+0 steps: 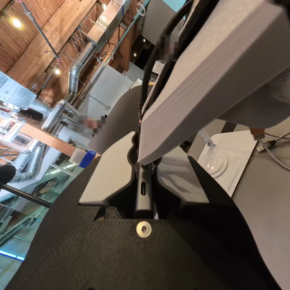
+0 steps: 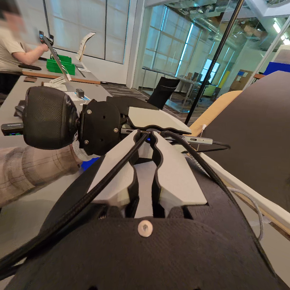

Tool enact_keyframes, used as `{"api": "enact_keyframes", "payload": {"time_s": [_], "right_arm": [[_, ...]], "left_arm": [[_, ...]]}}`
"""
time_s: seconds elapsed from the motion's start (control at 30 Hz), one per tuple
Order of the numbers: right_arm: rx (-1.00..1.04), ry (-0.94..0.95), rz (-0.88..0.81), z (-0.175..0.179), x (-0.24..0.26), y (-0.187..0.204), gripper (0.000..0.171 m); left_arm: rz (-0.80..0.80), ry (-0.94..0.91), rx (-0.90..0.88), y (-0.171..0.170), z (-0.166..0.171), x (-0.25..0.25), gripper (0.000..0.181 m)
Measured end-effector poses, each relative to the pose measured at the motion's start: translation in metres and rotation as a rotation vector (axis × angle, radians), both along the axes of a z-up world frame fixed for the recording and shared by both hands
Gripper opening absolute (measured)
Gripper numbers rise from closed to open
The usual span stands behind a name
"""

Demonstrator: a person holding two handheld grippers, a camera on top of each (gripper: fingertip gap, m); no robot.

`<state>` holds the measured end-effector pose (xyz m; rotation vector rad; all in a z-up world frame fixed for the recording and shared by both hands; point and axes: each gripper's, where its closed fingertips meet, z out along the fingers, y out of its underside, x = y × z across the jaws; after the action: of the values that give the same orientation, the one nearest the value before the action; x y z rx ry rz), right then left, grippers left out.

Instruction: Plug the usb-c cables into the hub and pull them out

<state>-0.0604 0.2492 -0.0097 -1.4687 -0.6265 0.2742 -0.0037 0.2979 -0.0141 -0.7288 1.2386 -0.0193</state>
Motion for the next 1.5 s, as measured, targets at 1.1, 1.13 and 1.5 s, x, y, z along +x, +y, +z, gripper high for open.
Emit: {"api": "enact_keyframes", "payload": {"time_s": [1.1, 1.13, 1.5], "right_arm": [[0.046, -0.095, -0.015, 0.007, -0.001, -0.009, 0.010], [0.044, -0.086, -0.008, 0.007, -0.001, -0.010, 0.010], [0.023, -0.109, -0.018, 0.009, -0.001, -0.013, 0.010]], "left_arm": [[0.011, -0.027, 0.009, -0.008, 0.009, 0.003, 0.016], [0.005, -0.030, 0.004, -0.009, 0.009, 0.003, 0.016], [-0.011, -0.057, -0.002, -0.011, 0.013, 0.003, 0.016]]}}
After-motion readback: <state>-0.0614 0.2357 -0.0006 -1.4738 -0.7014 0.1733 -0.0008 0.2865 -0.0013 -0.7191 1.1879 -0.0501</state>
